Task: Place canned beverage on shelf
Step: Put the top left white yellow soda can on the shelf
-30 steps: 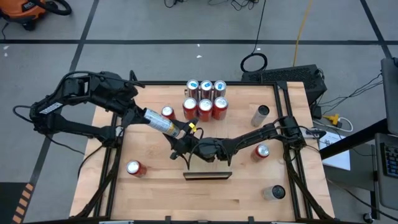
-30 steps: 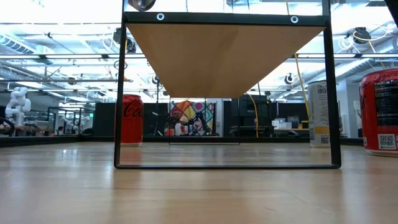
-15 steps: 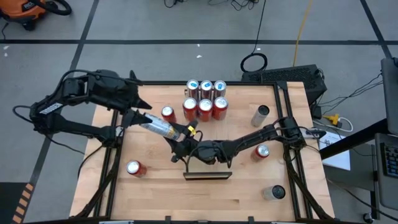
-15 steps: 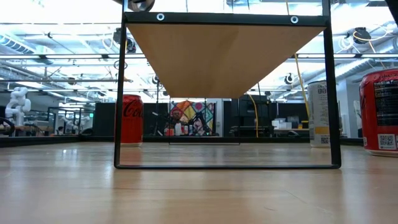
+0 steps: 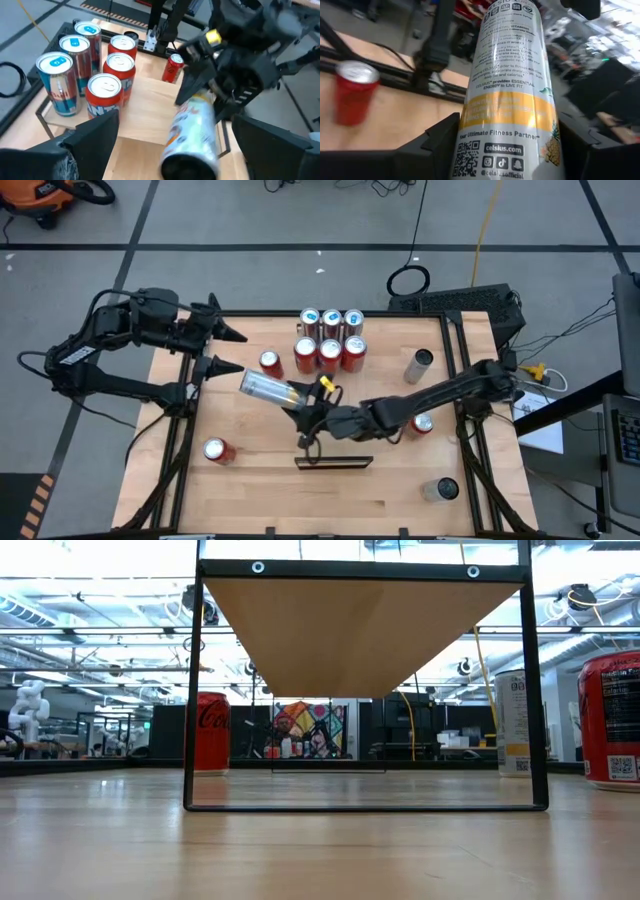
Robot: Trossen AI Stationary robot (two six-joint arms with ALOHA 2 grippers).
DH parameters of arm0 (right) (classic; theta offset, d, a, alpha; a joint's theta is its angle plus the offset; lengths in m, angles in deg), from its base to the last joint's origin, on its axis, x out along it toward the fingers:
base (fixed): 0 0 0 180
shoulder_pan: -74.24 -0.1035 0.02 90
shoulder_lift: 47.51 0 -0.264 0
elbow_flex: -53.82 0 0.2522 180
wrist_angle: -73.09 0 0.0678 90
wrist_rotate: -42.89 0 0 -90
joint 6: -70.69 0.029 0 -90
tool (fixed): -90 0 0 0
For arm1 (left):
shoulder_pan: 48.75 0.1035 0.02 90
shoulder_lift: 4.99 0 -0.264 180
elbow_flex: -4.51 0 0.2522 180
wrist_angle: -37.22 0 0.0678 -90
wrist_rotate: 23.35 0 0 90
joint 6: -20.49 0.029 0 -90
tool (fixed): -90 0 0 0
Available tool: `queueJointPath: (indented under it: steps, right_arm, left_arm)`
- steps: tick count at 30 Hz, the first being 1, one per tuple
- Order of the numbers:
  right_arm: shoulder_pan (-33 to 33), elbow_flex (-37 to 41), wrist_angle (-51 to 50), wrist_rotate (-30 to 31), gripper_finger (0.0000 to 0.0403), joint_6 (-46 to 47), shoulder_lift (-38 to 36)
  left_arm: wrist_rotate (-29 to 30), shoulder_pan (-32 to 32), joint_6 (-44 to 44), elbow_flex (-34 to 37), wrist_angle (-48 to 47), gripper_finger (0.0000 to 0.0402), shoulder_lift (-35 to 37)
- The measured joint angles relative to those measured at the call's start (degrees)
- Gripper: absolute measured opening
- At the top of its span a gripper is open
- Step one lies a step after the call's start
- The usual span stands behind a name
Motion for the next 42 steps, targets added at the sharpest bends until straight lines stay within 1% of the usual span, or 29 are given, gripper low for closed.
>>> queueJointPath:
  steps: [3, 7, 10, 12, 14, 17, 22, 25, 27, 29, 30, 33, 38, 40, 42]
  right_arm:
    - [-0.26, 0.00, -6.69, -4.38, 0.0224, 4.39, -3.77]
    - [-0.30, 0.62, -14.11, -12.27, 0.0224, 10.01, -8.42]
    - [0.01, 3.56, -14.90, -17.13, 0.0220, 12.94, -12.14]
    - [0.48, 6.56, -13.13, -19.71, 0.0220, 14.73, -14.64]
    - [1.08, 10.73, -8.90, -22.04, 0.0221, 16.09, -17.10]
    - [2.01, 19.50, 3.28, -26.25, 0.0221, 17.60, -20.18]
    - [3.57, 34.98, 30.96, -35.18, 0.0221, 20.81, -22.39]
    - [4.42, 41.24, 47.32, -41.83, 0.0224, 23.06, -22.29]
    - [5.03, 43.84, 55.44, -45.52, 0.0224, 24.30, -22.06]
    - [5.59, 45.36, 59.48, -49.62, 0.0223, 24.85, -22.06]
    - [5.83, 45.46, 60.57, -52.20, 0.0222, 25.00, -22.02]
    - [6.17, 45.46, 63.23, -57.43, 0.0223, 25.11, -21.95]
    - [6.77, 45.45, 65.04, -62.06, 0.0223, 24.09, -22.01]
    - [7.18, 45.46, 65.39, -63.86, 0.0222, 23.96, -21.95]
    - [7.35, 45.46, 65.75, -64.07, 0.0223, 23.81, -21.95]
  left_arm:
    - [-0.02, 0.00, 1.46, 0.00, 0.08, 0.0391, 0.00]
    - [-0.04, -0.07, 2.93, 0.01, 0.75, 0.0391, 0.01]
    - [-0.07, -0.55, 4.13, 0.02, 1.10, 0.0391, 0.02]
    - [-0.09, -1.12, 4.86, 0.02, 1.31, 0.0391, 0.02]
    - [-0.12, -1.71, 4.99, 0.02, 1.93, 0.0391, 0.02]
    - [-0.13, -2.90, 4.95, 0.04, 3.87, 0.0391, 0.02]
    - [-0.07, -5.15, 5.48, 0.27, 5.58, 0.0391, 0.00]
    - [-0.04, -6.64, 6.42, 2.82, 9.71, 0.0391, 0.09]
    - [-0.04, -7.62, 6.69, 4.79, 12.88, 0.0391, -0.04]
    - [-0.04, -8.90, 7.81, 7.55, 17.64, 0.0391, -0.10]
    - [-0.05, -9.63, 8.36, 8.90, 20.22, 0.0391, -0.14]
    - [-0.05, -11.64, 10.65, 13.25, 29.15, 0.0391, -0.56]
    - [-1.33, -15.52, 16.34, 19.32, 43.69, 0.0391, -1.92]
    - [-1.51, -17.27, 19.35, 20.73, 46.46, 0.0391, -2.87]
    - [-1.52, -18.94, 21.89, 21.61, 49.86, 0.0391, -4.49]
